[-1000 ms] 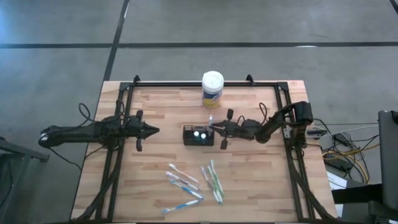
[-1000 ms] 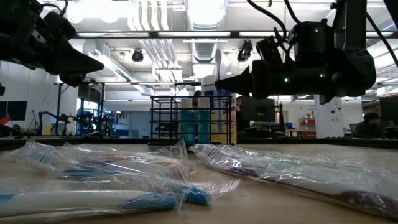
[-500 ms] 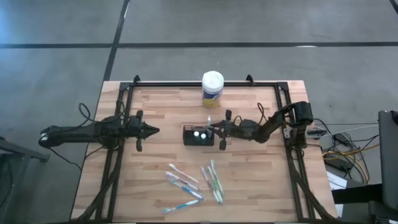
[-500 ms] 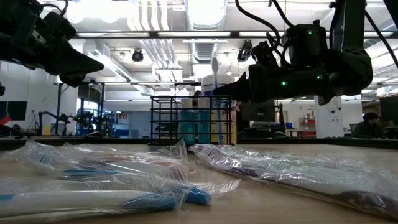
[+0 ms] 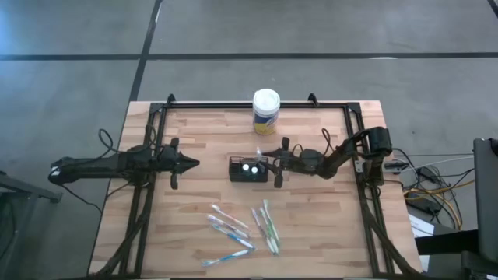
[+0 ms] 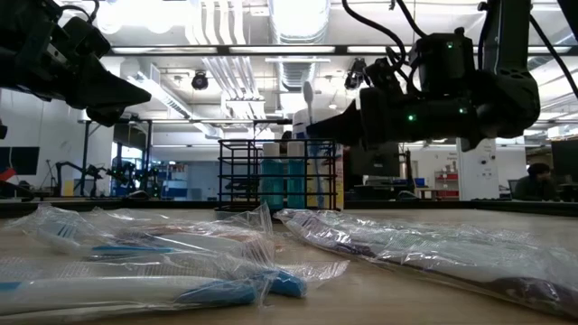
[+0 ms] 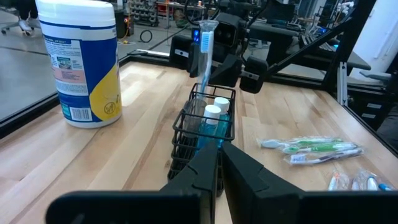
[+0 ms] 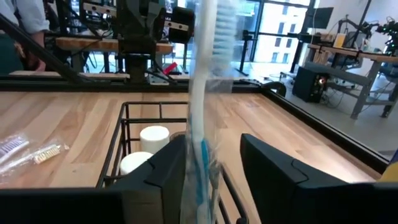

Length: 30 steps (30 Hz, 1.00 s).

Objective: Pick & Place toothbrushing station
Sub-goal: Put the top right blue toothbrush into the black wire organizer, then put the orange toothbrush into the black wire organizer

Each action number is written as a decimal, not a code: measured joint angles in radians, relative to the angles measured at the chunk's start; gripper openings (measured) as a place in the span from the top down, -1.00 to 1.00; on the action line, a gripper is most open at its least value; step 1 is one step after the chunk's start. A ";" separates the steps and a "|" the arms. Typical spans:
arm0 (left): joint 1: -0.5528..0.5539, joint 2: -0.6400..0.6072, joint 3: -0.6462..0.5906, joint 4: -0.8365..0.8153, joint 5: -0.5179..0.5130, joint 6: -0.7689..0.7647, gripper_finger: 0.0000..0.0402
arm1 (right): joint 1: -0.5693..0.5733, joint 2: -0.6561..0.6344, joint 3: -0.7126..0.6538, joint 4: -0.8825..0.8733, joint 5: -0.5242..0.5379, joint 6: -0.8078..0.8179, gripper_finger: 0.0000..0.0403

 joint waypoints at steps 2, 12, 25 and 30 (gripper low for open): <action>0.000 0.000 0.000 0.000 0.000 0.000 0.87 | 0.000 -0.006 0.000 0.004 -0.002 0.004 0.20; 0.000 0.000 0.000 0.000 0.001 -0.001 0.87 | 0.013 -0.179 -0.027 -0.061 -0.002 0.026 0.01; 0.000 0.001 0.000 -0.020 0.003 -0.003 0.87 | 0.103 -0.923 -0.285 -0.313 0.001 -0.073 0.38; 0.000 0.000 0.000 -0.023 0.003 0.008 0.87 | 0.117 -1.258 -0.335 -0.660 0.023 -0.082 0.76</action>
